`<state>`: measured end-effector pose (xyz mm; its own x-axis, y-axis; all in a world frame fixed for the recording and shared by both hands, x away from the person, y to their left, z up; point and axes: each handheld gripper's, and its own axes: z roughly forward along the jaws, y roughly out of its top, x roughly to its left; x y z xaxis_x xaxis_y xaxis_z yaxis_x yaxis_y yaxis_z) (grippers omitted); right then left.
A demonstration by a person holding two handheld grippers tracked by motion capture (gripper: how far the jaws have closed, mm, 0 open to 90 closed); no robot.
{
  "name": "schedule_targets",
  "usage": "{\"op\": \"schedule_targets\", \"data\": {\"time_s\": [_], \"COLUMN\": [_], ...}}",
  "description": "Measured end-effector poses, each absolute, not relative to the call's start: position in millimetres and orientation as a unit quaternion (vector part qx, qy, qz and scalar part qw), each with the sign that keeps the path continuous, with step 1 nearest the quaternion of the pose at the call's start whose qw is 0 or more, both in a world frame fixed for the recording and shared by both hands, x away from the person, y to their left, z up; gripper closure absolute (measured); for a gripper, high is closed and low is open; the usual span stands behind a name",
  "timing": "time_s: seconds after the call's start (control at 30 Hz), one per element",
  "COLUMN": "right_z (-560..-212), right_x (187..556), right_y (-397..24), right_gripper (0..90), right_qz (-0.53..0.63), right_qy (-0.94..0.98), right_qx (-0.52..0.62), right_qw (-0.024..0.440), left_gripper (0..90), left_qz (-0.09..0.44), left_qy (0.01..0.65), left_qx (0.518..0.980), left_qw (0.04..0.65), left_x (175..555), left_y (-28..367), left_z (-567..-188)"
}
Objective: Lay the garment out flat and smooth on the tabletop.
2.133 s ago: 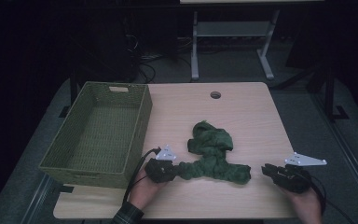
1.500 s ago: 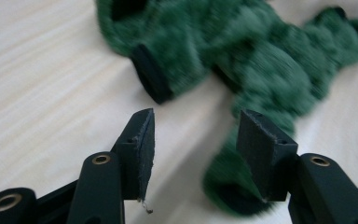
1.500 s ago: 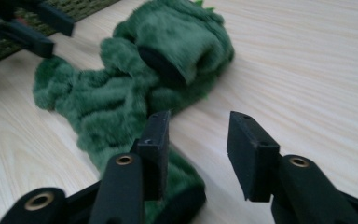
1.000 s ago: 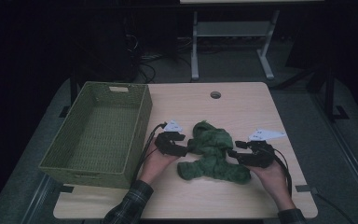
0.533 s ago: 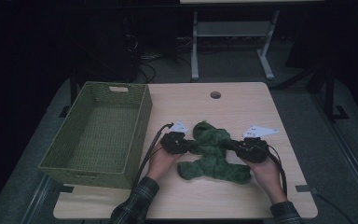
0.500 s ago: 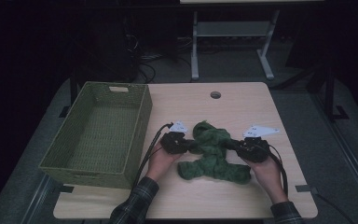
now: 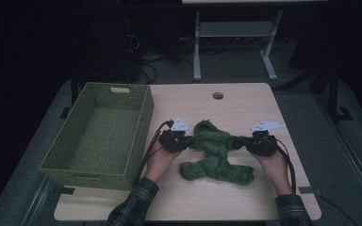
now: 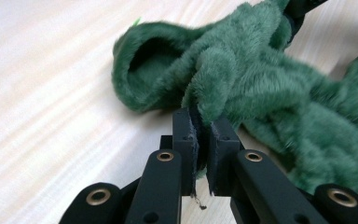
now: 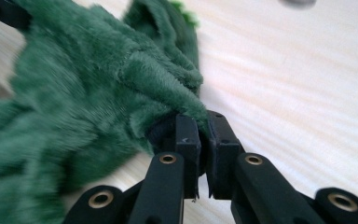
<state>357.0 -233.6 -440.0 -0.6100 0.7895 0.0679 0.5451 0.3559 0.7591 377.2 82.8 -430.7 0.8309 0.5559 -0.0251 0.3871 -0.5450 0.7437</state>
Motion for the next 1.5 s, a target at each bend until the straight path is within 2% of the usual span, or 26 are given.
{"op": "schedule_targets", "data": {"time_s": [0.17,0.43,0.53,0.7,0.77,0.97,1.2,1.47,1.5], "right_z": [-460.5,-468.0,-465.2,-441.2,-431.9,-402.2,-388.6,-396.0,-400.9], "right_x": [366.7,368.4,366.9,357.5,355.2,358.4,377.3,410.6,417.0], "right_y": [-234.5,-232.0,-232.6,-240.8,-244.4,-251.3,-241.3,-218.2,-211.9], "right_gripper": [84.7,84.0,79.6,63.0,60.0,60.0,61.5,61.8,61.5], "right_qz": [0.357,0.345,0.354,0.398,0.408,0.420,0.429,0.420,0.416], "right_qy": [0.822,0.826,0.822,0.803,0.800,0.795,0.798,0.811,0.817], "right_qx": [0.423,0.430,0.431,0.423,0.416,0.406,0.391,0.385,0.384], "right_qw": [0.133,0.120,0.116,0.135,0.141,0.163,0.161,0.129,0.114], "left_gripper": [83.5,81.4,74.2,54.6,50.6,48.7,48.9,48.8,48.8], "left_qz": [0.087,0.076,0.070,0.075,0.078,0.090,0.098,0.090,0.088], "left_qy": [0.279,0.283,0.285,0.286,0.287,0.296,0.313,0.329,0.333], "left_qx": [0.883,0.887,0.879,0.866,0.863,0.854,0.853,0.853,0.851], "left_qw": [0.368,0.357,0.376,0.404,0.408,0.417,0.405,0.396,0.397], "left_x": [383.1,385.8,383.7,385.4,386.3,395.7,415.2,434.3,435.9], "left_y": [78.6,73.5,75.2,86.2,87.7,94.6,95.9,93.1,92.2], "left_z": [-446.0,-457.3,-449.5,-427.4,-423.9,-410.9,-416.0,-429.4,-431.5]}}
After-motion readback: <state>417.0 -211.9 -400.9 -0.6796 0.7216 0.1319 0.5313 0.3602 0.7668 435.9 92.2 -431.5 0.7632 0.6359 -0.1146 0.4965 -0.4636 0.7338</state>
